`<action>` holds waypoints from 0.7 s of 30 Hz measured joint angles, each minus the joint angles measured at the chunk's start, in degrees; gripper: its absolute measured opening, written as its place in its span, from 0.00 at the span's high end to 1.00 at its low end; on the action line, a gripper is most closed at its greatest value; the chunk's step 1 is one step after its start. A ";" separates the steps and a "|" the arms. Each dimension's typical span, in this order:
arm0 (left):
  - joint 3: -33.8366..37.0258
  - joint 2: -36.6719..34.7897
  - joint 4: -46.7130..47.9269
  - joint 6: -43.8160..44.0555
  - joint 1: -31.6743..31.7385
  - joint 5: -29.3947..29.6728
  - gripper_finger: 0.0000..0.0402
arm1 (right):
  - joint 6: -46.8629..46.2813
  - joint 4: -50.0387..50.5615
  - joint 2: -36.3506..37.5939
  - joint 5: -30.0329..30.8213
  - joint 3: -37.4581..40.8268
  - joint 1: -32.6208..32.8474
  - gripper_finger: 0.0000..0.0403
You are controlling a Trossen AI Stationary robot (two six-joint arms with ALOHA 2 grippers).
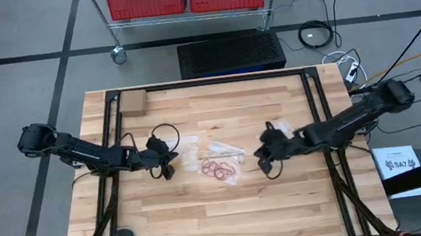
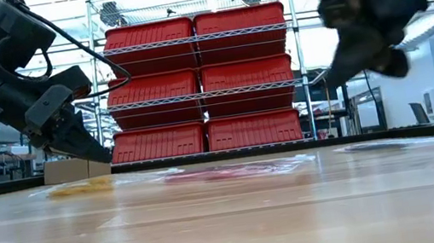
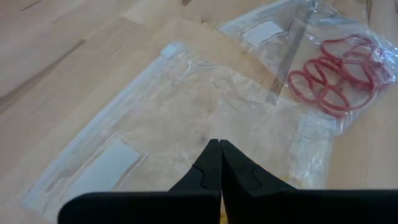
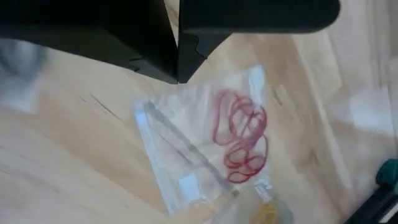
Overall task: Sort rubber bands
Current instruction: Adjust all the transparent zip lock bag to the center table
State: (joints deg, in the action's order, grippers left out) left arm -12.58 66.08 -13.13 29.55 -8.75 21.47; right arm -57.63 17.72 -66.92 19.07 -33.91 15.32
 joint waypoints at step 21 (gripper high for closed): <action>0.00 0.00 0.29 -0.14 0.00 -0.35 1.00 | 16.26 -3.06 -32.16 -2.60 -14.67 -10.80 1.00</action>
State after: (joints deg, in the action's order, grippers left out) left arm -12.58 66.08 -12.83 29.40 -8.75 21.12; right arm -41.37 14.66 -99.09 16.46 -48.58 4.52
